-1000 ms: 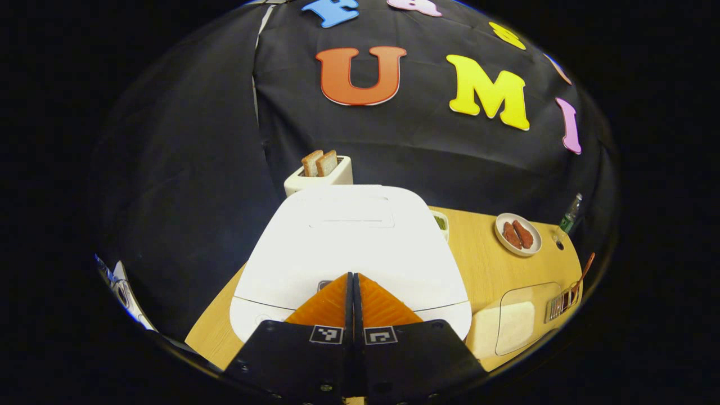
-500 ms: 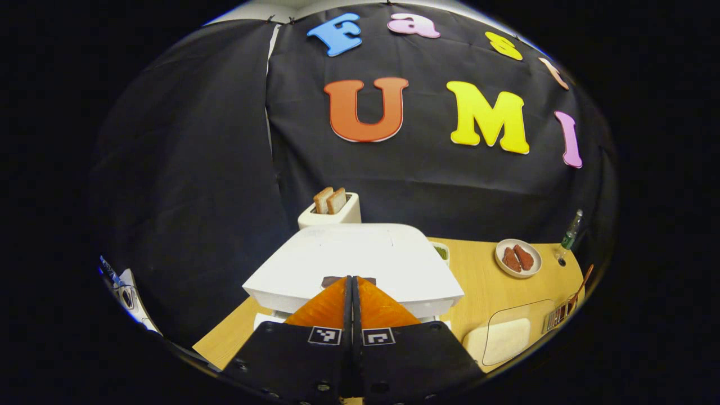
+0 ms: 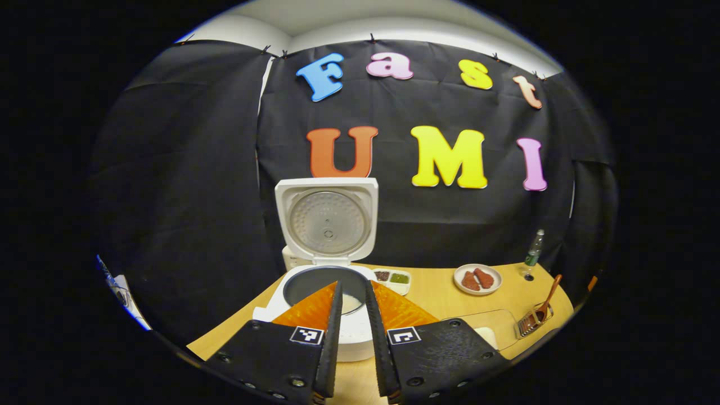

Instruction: Close the left gripper, press the button to open the rice cooker; take a wooden spoon from the chopstick holder with the right hand, scoop a spoonful of rice and pour it into the rice cooker, then put the wooden spoon back into the chopstick holder.

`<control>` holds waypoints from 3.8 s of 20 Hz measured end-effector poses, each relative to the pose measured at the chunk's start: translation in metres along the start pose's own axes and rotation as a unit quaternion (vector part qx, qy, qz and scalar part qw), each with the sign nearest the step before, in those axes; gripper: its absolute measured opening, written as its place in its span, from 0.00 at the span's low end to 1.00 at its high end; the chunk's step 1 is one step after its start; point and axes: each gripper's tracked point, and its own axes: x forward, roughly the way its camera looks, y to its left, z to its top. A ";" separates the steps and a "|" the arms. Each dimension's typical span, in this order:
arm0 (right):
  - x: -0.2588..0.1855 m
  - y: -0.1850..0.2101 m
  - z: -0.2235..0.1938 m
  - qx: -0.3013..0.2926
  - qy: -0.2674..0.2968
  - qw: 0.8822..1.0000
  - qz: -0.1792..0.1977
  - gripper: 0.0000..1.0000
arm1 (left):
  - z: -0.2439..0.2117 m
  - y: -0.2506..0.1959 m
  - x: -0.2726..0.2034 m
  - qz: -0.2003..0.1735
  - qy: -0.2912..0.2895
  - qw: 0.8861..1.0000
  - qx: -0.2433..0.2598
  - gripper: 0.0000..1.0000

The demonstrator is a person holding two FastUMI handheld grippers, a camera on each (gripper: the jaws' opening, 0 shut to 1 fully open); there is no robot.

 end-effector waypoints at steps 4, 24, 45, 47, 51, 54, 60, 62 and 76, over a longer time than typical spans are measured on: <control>0.004 0.001 -0.010 -0.009 0.012 1.000 0.003 0.99 | 0.008 -0.019 -0.038 -0.004 -0.052 0.999 0.006 0.94; 0.164 -0.010 -0.063 0.016 0.106 0.994 0.030 0.99 | -0.015 0.006 -0.109 0.017 -0.136 0.990 0.031 0.94; 0.217 -0.001 -0.117 0.125 0.228 0.965 0.043 0.20 | -0.032 -0.012 -0.117 -0.024 -0.107 0.994 0.027 0.94; 0.210 0.001 -0.107 0.123 0.210 0.969 0.045 0.12 | -0.036 -0.011 -0.116 -0.024 -0.103 0.994 0.025 0.94; 0.191 0.001 -0.079 0.115 0.171 0.978 0.043 0.12 | -0.040 -0.010 -0.117 -0.031 -0.098 0.995 0.017 0.94; 0.173 0.002 -0.057 0.101 0.142 0.984 0.036 0.17 | -0.044 -0.006 -0.118 -0.033 -0.093 0.995 0.009 0.94; 0.128 0.009 -0.014 0.077 0.082 0.993 0.019 0.16 | -0.059 0.004 -0.108 -0.039 -0.074 0.996 -0.014 0.94; 0.112 0.021 -0.001 0.068 0.066 0.995 0.025 0.16 | -0.065 0.009 -0.103 -0.037 -0.065 0.997 -0.018 0.94; 0.081 0.165 0.006 -0.007 0.020 0.995 0.101 0.10 | -0.098 0.039 -0.096 -0.023 -0.031 0.998 -0.048 0.94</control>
